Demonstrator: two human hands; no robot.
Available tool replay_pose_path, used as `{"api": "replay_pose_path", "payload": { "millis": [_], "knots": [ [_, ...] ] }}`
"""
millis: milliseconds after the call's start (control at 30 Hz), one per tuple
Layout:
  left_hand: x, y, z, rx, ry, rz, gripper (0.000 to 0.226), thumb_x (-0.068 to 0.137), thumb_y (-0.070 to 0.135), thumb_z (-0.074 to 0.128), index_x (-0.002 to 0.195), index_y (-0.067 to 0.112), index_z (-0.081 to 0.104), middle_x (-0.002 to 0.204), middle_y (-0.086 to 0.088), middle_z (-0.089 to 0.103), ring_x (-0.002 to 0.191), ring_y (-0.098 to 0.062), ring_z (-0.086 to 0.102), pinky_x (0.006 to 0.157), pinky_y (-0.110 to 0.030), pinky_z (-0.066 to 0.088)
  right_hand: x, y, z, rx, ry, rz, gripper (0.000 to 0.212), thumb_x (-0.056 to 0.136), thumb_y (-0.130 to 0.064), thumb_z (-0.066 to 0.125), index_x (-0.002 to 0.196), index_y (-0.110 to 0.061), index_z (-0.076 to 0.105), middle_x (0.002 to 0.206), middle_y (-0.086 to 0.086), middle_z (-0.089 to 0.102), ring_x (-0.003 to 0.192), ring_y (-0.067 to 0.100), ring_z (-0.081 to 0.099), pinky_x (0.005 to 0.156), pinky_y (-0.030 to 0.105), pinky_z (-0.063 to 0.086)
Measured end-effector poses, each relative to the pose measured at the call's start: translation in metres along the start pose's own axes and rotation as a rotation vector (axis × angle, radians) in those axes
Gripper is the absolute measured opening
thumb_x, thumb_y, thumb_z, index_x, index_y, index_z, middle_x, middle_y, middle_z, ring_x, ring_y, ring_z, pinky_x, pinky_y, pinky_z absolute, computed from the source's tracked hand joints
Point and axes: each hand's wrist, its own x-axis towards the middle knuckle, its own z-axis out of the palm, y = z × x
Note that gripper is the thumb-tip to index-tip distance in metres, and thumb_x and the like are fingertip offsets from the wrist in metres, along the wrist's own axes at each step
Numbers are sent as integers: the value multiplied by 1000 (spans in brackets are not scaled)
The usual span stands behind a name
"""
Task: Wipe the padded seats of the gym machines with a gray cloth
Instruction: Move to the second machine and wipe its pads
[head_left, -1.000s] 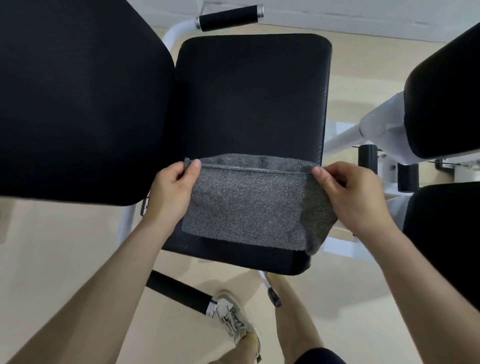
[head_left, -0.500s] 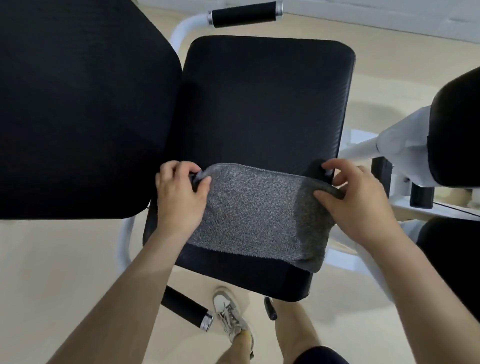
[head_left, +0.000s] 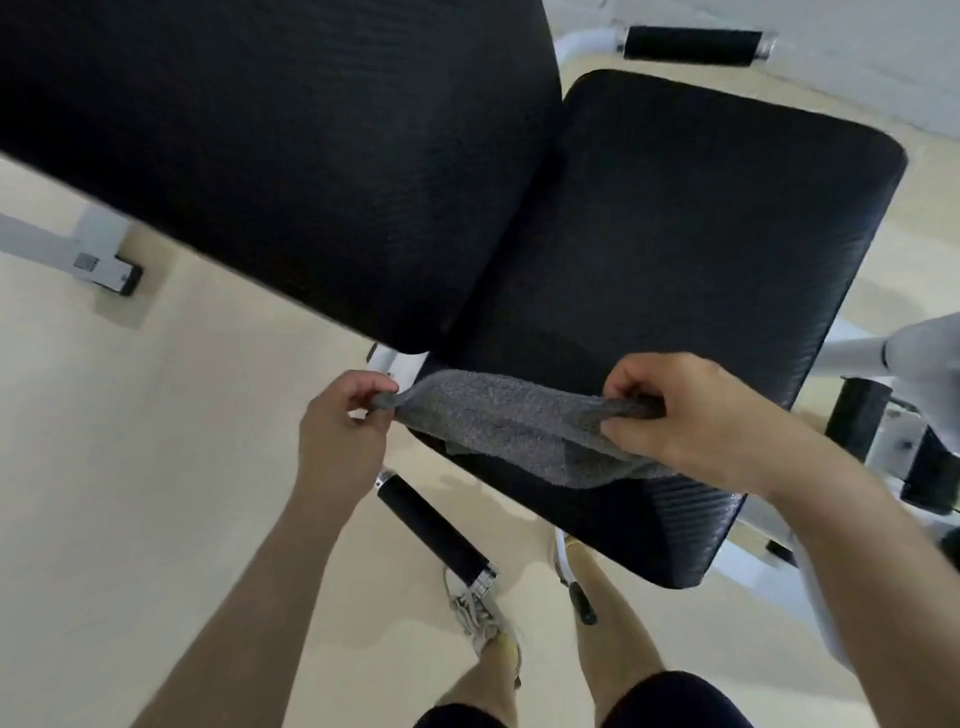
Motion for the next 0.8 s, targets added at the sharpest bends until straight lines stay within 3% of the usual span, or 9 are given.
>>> {"api": "replay_pose_path", "payload": {
  "millis": [100, 167, 300, 367, 433, 567, 700, 800],
  "knots": [
    [-3, -15, -33, -23, 111, 58, 42, 82, -9, 56, 93, 31, 66, 91, 12, 64, 80, 5, 56, 68, -5, 41, -13, -31, 25, 129, -142, -59, 11, 76, -22, 69, 72, -25, 59, 63, -9, 61, 54, 1, 50, 57, 23, 44],
    [-8, -23, -53, -78, 198, 106, 40, 84, -7, 54, 90, 30, 67, 91, 12, 63, 83, 2, 57, 72, -11, 43, -20, -42, 49, 199, -169, -68, 12, 76, -19, 69, 72, -25, 59, 64, -6, 62, 54, 2, 50, 56, 24, 45],
    [-29, -48, -89, -79, 310, 243, 35, 80, -11, 49, 88, 18, 67, 96, -1, 59, 89, -11, 58, 80, -27, 47, -21, -43, 111, 143, 53, -39, 13, 76, -15, 66, 74, -24, 57, 62, -8, 59, 55, 3, 50, 51, 19, 40],
    [-44, -67, -98, 22, 317, 288, 36, 74, -16, 49, 86, 12, 67, 94, 2, 54, 90, -17, 56, 82, -22, 44, -19, -39, 148, -60, 193, -58, 9, 78, -16, 63, 80, -22, 58, 67, -6, 62, 61, 13, 56, 55, 29, 43],
    [-62, -89, -99, 133, 303, 282, 38, 69, -20, 52, 83, 11, 68, 93, 2, 53, 90, -20, 55, 80, -13, 39, -16, -32, 185, -275, 263, -116, 9, 77, -14, 63, 83, -19, 59, 70, -2, 66, 61, 24, 61, 55, 30, 42],
    [-98, -141, -85, 232, 177, 187, 36, 64, -20, 60, 74, 14, 67, 86, 3, 52, 86, -12, 48, 76, -5, 32, -8, -23, 230, -455, 126, 31, 25, 82, -8, 52, 104, -18, 58, 93, 4, 69, 82, 30, 66, 62, 32, 42],
    [-120, -186, -68, 352, -80, 230, 43, 57, -18, 60, 77, 19, 70, 84, 4, 56, 84, -15, 49, 73, -20, 38, -2, -29, 238, -372, 200, 47, 31, 84, -8, 49, 113, -14, 58, 106, 6, 66, 94, 30, 62, 70, 33, 46],
    [-116, -194, -56, 392, -282, 232, 48, 60, -12, 57, 86, 25, 73, 92, 6, 61, 90, -19, 57, 78, -30, 48, 8, -47, 239, -224, 224, 86, 31, 93, -32, 43, 116, -15, 57, 111, 9, 66, 101, 31, 60, 77, 36, 45]
  ]
}}
